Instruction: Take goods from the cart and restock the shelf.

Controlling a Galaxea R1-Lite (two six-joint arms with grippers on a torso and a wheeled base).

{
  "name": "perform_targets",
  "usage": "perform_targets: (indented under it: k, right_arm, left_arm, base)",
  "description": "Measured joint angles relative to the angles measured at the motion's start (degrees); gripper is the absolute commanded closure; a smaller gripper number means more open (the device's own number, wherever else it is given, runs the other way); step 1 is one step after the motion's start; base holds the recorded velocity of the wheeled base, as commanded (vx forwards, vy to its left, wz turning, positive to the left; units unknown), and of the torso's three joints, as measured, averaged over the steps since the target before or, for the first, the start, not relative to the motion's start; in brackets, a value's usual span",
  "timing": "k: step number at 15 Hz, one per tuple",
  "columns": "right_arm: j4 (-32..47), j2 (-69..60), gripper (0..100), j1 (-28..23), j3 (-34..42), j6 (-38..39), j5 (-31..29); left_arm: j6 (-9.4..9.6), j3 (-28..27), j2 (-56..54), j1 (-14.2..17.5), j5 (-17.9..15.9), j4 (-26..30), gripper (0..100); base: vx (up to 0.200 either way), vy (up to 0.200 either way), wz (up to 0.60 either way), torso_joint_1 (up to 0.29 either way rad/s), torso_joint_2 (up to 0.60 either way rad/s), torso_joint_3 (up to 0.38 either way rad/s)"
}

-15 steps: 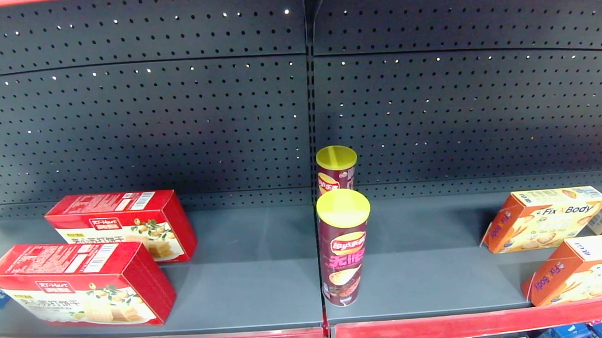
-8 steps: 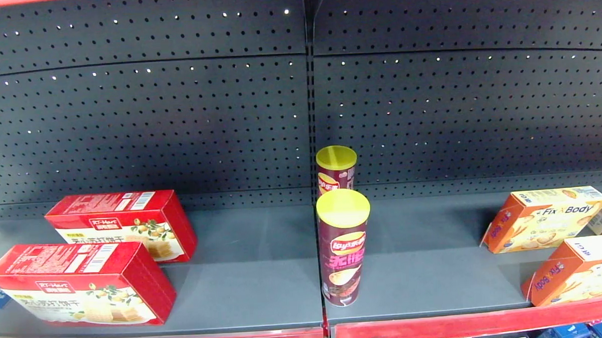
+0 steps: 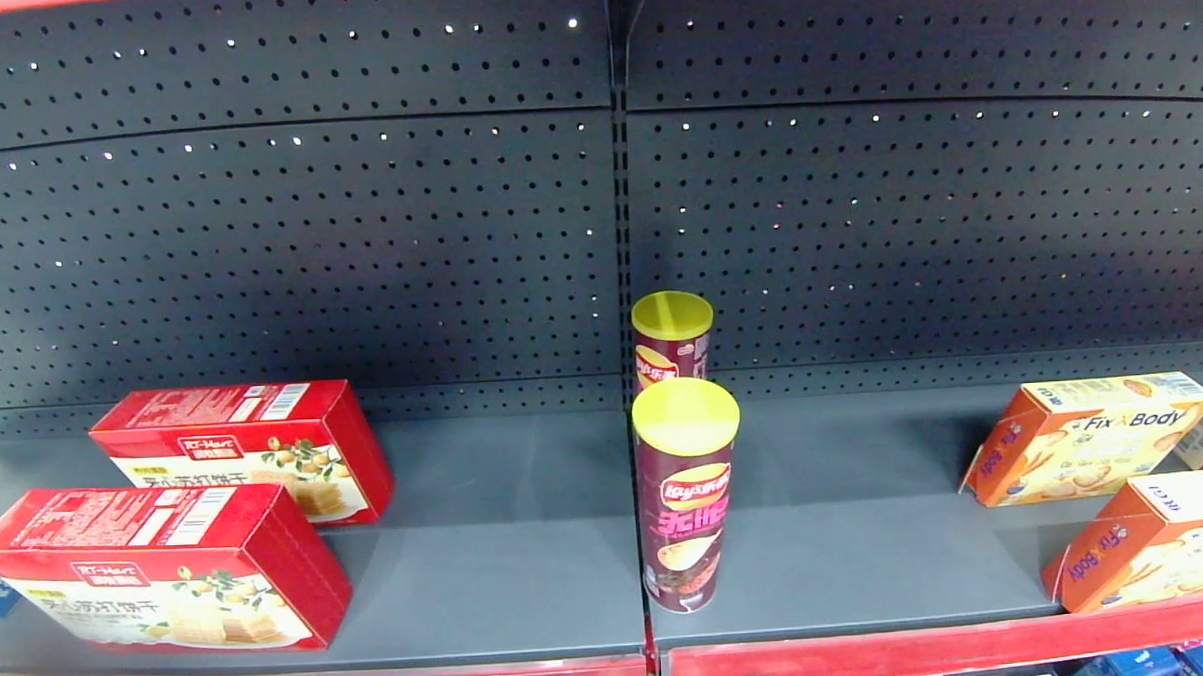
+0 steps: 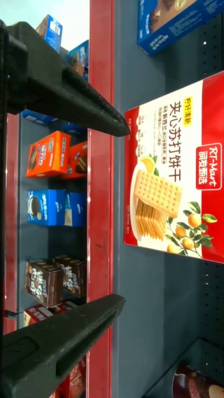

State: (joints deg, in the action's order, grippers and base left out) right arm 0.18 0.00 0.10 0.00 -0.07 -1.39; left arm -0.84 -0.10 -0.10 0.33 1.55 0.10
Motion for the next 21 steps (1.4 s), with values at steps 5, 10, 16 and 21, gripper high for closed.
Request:
perform_targets:
  k: [5,10,16,21]
  right_arm:
    - [0.0,0.0,0,-0.02,0.0,-0.02,0.0]
    - [-0.02,0.0,0,-0.07,0.0,-0.09,0.09]
    - [-0.02,0.0,0,0.04,0.0,-0.09,0.17]
    - [-0.07,-0.02,0,0.0,0.0,-0.06,0.17]
  left_arm:
    - [-0.11,0.0,0.02,0.0,0.0,0.0,0]
    - [-0.11,0.0,0.02,0.02,0.04,0.01,0]
    - [-0.09,0.0,0.02,0.02,0.0,-0.02,0]
    - [0.27,0.05,0.02,-0.02,0.12,0.0,0]
  base:
    - [0.0,0.0,0.12,0.001,0.0,0.002]
    - [0.0,0.0,0.12,0.0,0.0,0.001]
    - [0.0,0.0,0.0,0.0,0.0,0.0]
    - [0.0,0.0,0.0,0.0,0.0,0.0]
